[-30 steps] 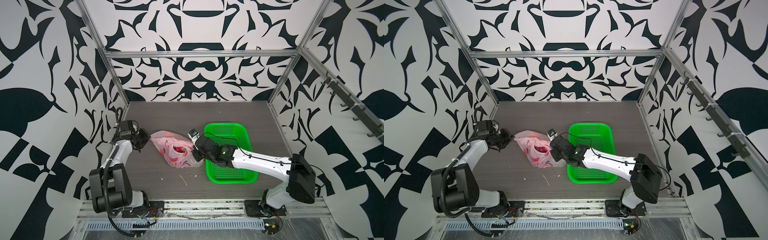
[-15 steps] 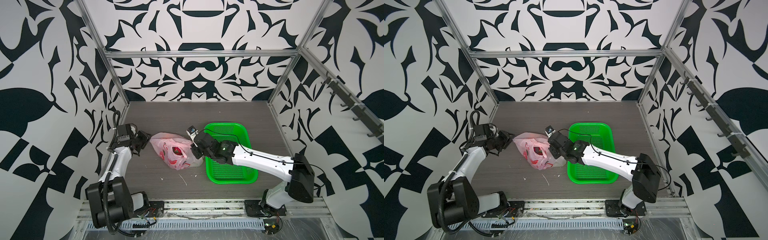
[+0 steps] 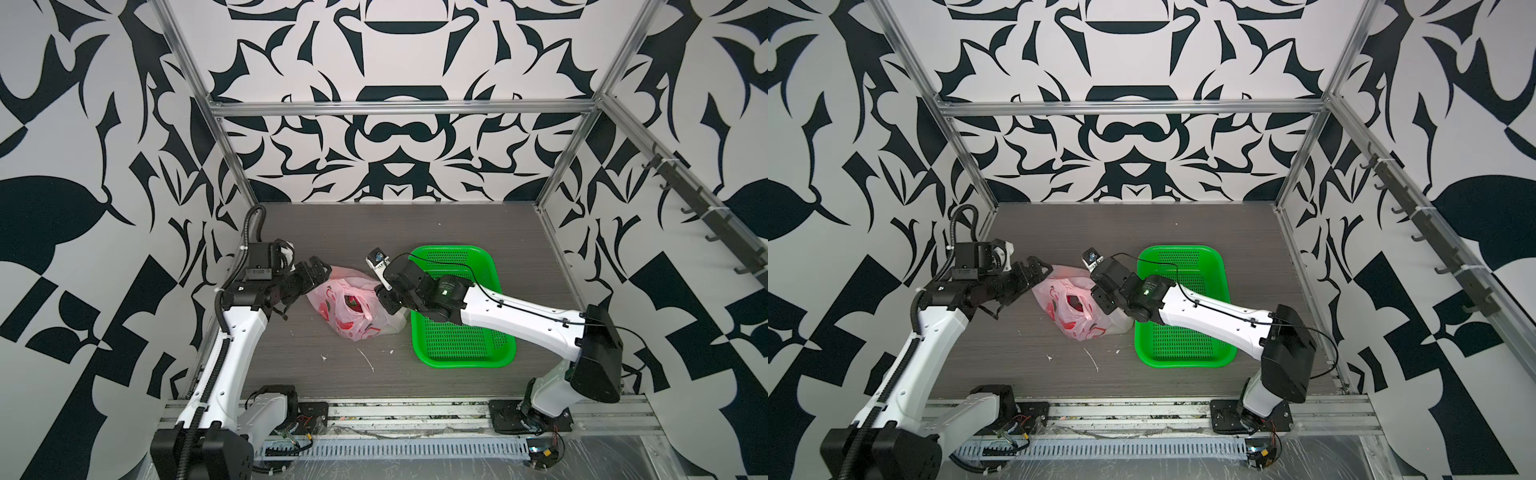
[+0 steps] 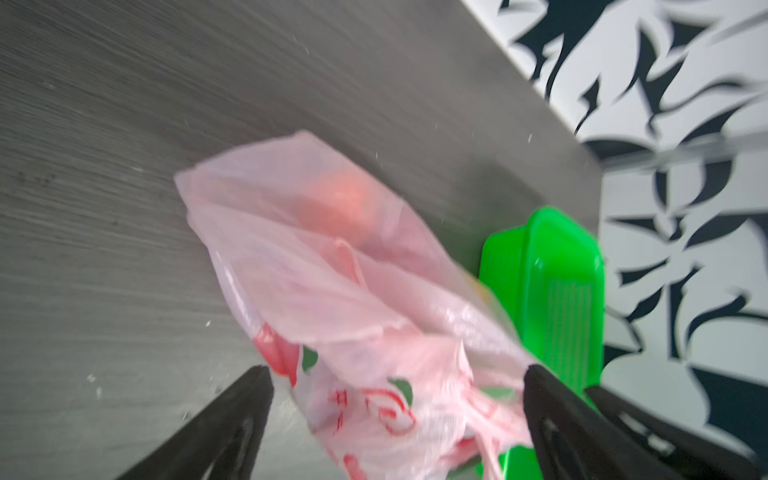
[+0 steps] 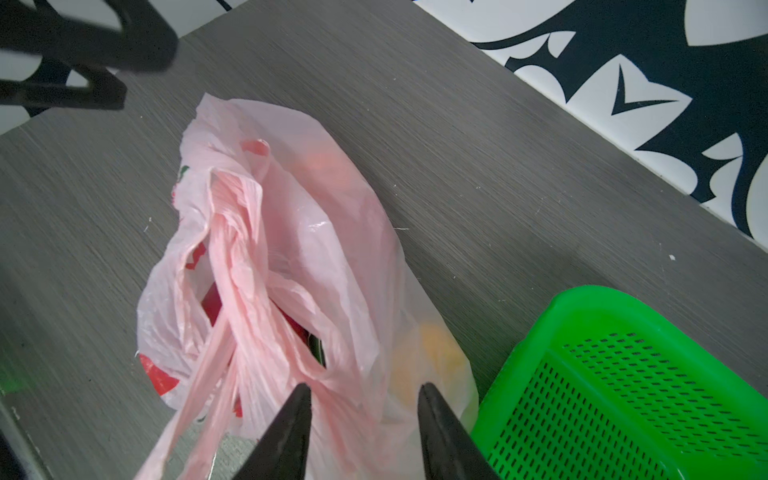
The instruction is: Untie the knot of the plastic bag and take out the fruit
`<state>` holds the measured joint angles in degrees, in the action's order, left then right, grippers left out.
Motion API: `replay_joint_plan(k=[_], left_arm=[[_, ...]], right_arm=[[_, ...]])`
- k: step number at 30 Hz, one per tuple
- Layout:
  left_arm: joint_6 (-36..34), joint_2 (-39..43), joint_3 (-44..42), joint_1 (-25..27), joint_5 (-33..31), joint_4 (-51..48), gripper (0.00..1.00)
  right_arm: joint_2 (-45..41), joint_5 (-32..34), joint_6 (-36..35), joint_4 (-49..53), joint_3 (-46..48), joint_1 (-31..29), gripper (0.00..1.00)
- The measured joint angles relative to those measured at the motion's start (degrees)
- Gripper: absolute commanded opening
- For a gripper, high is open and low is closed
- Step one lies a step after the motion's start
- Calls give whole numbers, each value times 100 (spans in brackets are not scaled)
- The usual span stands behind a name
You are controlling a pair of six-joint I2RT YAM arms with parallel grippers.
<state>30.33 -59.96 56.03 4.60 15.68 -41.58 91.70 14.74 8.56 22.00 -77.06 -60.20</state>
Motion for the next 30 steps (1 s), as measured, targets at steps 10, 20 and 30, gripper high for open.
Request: replay_joint_plan(k=[10,20,30], left_arm=[[-549,-791,487,1010,-953,-664,97],[-697,-1220,640,1528,-1878,-815,76],[-267,-402,-140,1528,-2188,-372,67]], right_arm=[[278,-234,-190,105,-190,-66,51],[446,-304,-260,68,-402,-127,51],[1049,-321,-409,68,-841,-289,51]])
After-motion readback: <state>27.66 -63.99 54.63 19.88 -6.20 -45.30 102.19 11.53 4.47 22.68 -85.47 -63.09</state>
